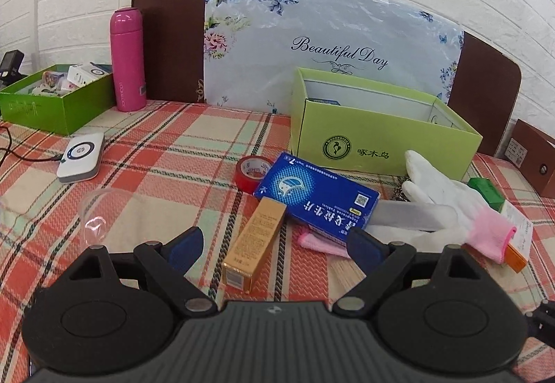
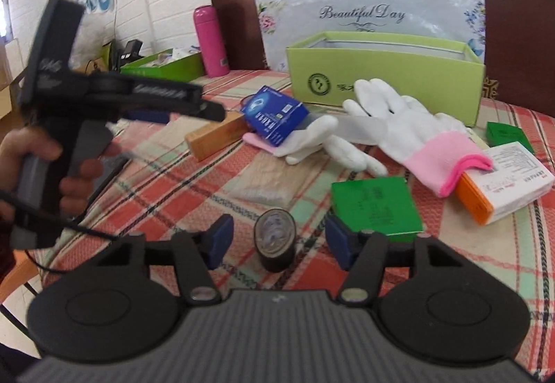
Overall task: Organize objects
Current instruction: 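Return both tools to the table and grasp the black tape roll with the right tool, then grasp the gold small box with the left tool while the right tool holds the tape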
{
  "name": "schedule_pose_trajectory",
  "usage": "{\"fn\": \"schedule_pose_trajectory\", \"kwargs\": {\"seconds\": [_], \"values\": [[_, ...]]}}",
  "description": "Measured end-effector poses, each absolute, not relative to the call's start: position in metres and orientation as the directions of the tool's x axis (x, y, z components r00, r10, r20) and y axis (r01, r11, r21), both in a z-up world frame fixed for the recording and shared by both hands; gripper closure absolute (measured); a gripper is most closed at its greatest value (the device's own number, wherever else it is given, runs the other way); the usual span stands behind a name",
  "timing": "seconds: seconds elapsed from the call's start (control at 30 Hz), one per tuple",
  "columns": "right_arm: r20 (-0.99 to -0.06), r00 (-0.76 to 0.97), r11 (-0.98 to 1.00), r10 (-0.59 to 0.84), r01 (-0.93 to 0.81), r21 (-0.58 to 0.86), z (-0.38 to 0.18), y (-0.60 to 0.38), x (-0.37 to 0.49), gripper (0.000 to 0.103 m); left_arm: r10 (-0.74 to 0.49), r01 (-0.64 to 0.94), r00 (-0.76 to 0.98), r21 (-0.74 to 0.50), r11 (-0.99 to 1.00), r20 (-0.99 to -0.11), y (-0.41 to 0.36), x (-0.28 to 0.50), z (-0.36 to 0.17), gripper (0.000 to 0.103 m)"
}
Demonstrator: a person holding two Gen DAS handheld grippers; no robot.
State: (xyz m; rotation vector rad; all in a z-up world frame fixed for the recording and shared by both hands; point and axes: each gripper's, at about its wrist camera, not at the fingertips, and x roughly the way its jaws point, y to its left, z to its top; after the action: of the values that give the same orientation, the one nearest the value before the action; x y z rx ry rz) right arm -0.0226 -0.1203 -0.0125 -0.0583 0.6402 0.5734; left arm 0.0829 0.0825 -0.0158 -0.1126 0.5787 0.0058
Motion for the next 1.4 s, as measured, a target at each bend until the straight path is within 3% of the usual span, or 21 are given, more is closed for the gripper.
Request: {"fn": "schedule_pose_trajectory", "kwargs": {"seconds": [0.1, 0.2, 0.23, 0.3, 0.37, 0.6, 0.7, 0.83, 1.27, 1.4], "values": [[-0.594, 0.641, 0.841, 0.485, -0.528, 0.117, -0.018, -0.114, -0.019, 0.052, -0.024, -0.027, 0.825, -0.081, 0.996, -0.565, 0.084, 0.102, -0.022, 0.019], [-0.610, 0.625, 0.837, 0.487, -0.534, 0.121, -0.023, -0.112, -0.019, 0.075, -0.040, -0.016, 0.789, -0.086, 0.996, -0.613, 0.087, 0.119, -0.031, 0.038], [-0.610, 0.626, 0.836, 0.486, -0.537, 0.116, -0.023, -0.113, -0.020, 0.074, -0.049, -0.011, 0.781, -0.092, 0.996, -0.623, 0.088, 0.122, -0.033, 0.041], [-0.610, 0.623, 0.833, 0.490, -0.540, 0.118, -0.020, -0.117, -0.021, 0.075, -0.056, -0.008, 0.761, -0.095, 0.995, -0.646, 0.089, 0.125, -0.039, 0.062], [-0.608, 0.625, 0.835, 0.489, -0.537, 0.119, -0.017, -0.123, -0.023, 0.074, -0.067, -0.008, 0.739, -0.108, 0.994, -0.670, 0.090, 0.123, -0.043, 0.077], [-0.628, 0.646, 0.863, 0.433, -0.499, 0.082, -0.012, -0.153, -0.036, 0.074, -0.257, 0.155, 0.664, -0.207, 0.966, -0.702, 0.070, 0.076, -0.038, 0.078], [-0.643, 0.652, 0.880, 0.403, -0.470, 0.074, -0.014, -0.164, -0.040, 0.074, -0.309, 0.247, 0.628, -0.193, 0.950, -0.715, 0.048, 0.058, -0.039, 0.077], [-0.640, 0.659, 0.886, 0.396, -0.457, 0.078, -0.015, -0.165, -0.041, 0.072, -0.249, 0.243, 0.645, -0.114, 0.963, -0.722, 0.033, 0.060, -0.044, 0.057], [-0.654, 0.651, 0.889, 0.387, -0.451, 0.077, -0.020, -0.158, -0.036, 0.069, -0.234, 0.231, 0.651, -0.105, 0.967, -0.722, 0.035, 0.061, -0.040, 0.059], [-0.664, 0.642, 0.894, 0.384, -0.439, 0.092, -0.023, -0.158, -0.033, 0.069, -0.264, 0.265, 0.631, -0.117, 0.957, -0.729, 0.032, 0.062, -0.041, 0.071]]}}
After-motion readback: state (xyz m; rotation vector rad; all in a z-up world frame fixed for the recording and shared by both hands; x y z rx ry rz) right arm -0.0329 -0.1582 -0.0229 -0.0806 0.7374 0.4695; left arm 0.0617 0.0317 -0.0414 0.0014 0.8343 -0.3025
